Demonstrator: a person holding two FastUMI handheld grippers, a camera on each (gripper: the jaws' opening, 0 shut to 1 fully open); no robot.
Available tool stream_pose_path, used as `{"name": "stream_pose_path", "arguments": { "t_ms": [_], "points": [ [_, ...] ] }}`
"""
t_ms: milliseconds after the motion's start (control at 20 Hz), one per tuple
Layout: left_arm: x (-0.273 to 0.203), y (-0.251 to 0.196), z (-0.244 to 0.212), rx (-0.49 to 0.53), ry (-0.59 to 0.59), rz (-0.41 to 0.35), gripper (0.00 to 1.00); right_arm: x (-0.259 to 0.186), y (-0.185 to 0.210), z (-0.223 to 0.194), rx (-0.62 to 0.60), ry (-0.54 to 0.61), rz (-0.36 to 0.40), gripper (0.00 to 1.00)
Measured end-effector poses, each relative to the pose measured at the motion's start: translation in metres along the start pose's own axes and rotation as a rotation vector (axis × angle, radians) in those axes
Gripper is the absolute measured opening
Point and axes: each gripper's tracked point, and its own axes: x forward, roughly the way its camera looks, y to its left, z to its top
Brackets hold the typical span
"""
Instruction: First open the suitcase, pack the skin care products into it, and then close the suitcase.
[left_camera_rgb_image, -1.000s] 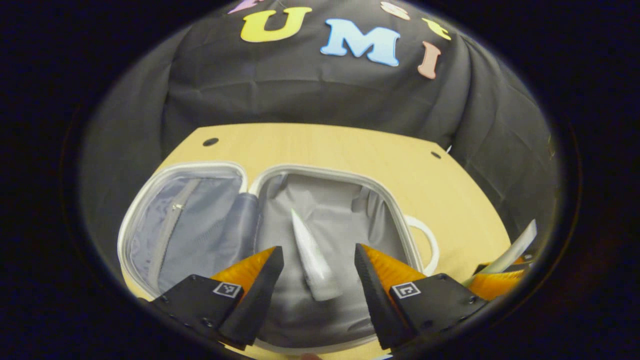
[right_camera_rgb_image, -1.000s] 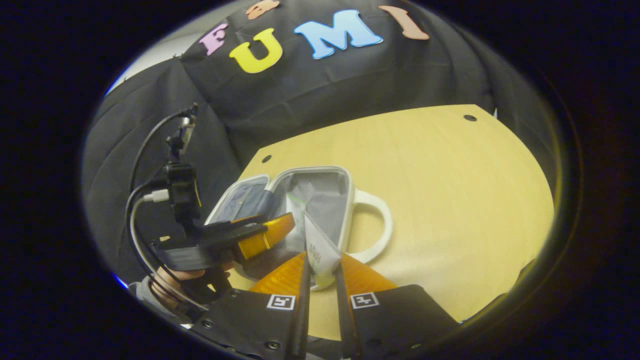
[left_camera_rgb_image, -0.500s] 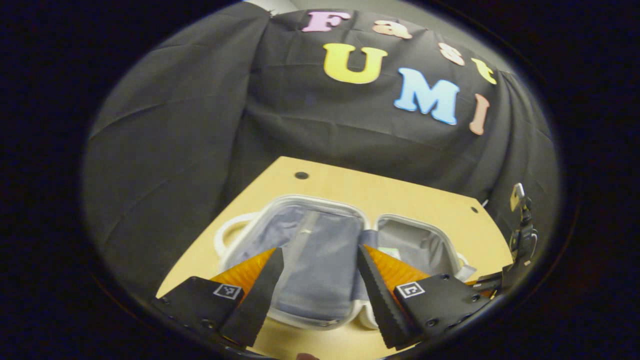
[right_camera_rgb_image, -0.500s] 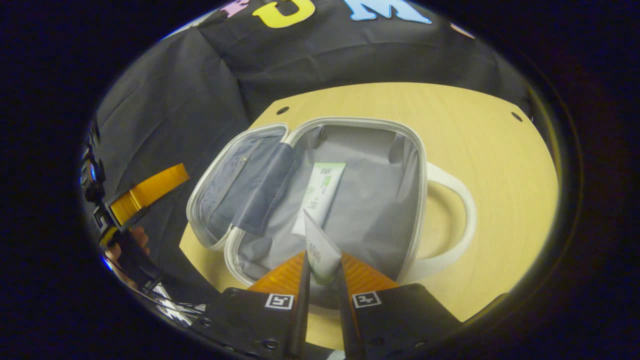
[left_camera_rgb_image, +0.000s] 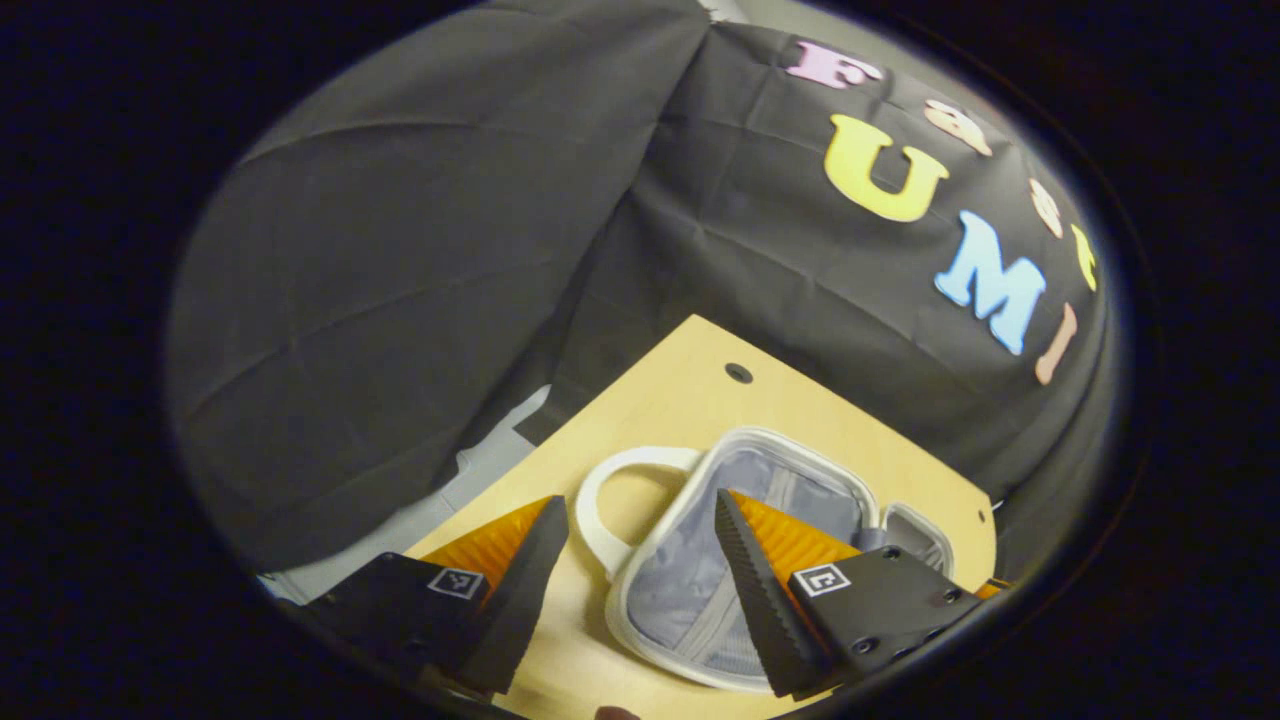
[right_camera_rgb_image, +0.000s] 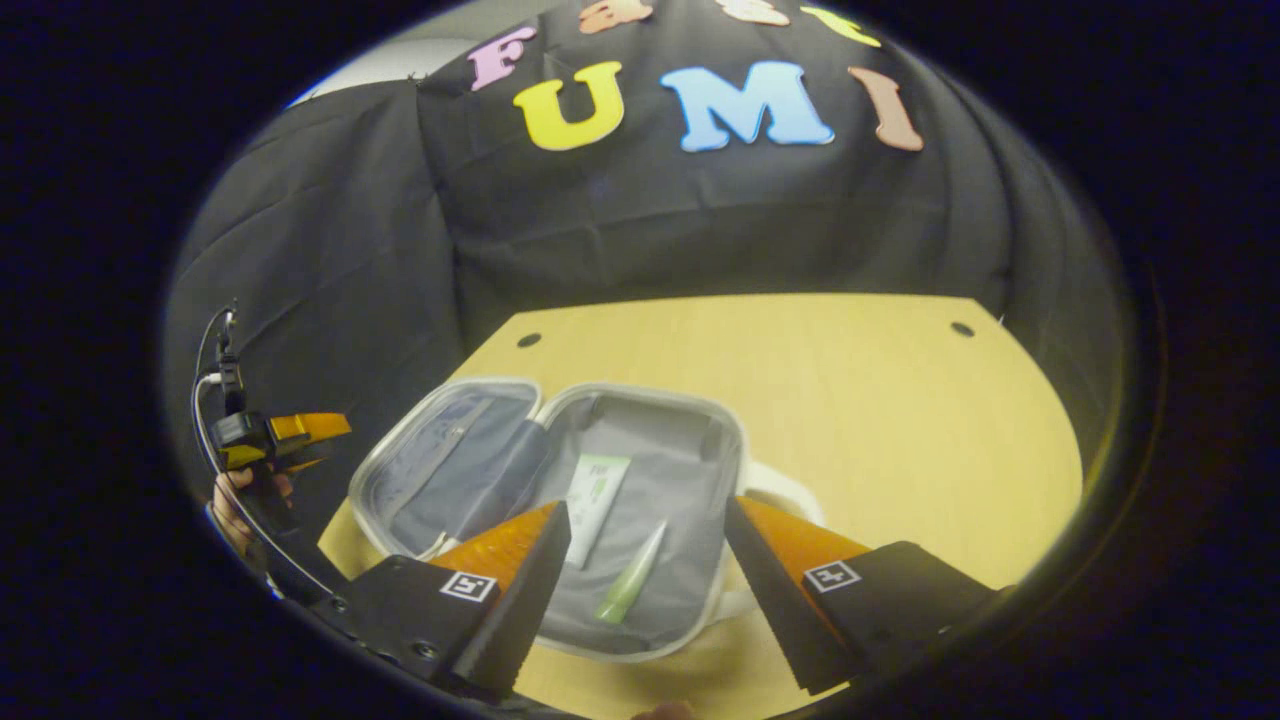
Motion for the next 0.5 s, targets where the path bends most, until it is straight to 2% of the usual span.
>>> {"name": "stream_pose_path", "arguments": {
  "t_ms": [150,300,500],
  "points": [
    [0.038,0.022,0.001,-0.097,0.054,-0.020,0.96,-0.020,-0.035,0.016,-0.020,-0.060,-0.111,0.95],
    [0.069,0.041,-0.017,-0.187,0.156,-0.046,0.96,-0.031,-0.061,0.016,-0.007,-0.049,-0.186,0.95],
    [0.092,0.027,-0.035,-0.316,0.249,-0.131,0.91,-0.039,-0.081,0.021,0.033,-0.062,-0.250,0.95]
  ]
}}
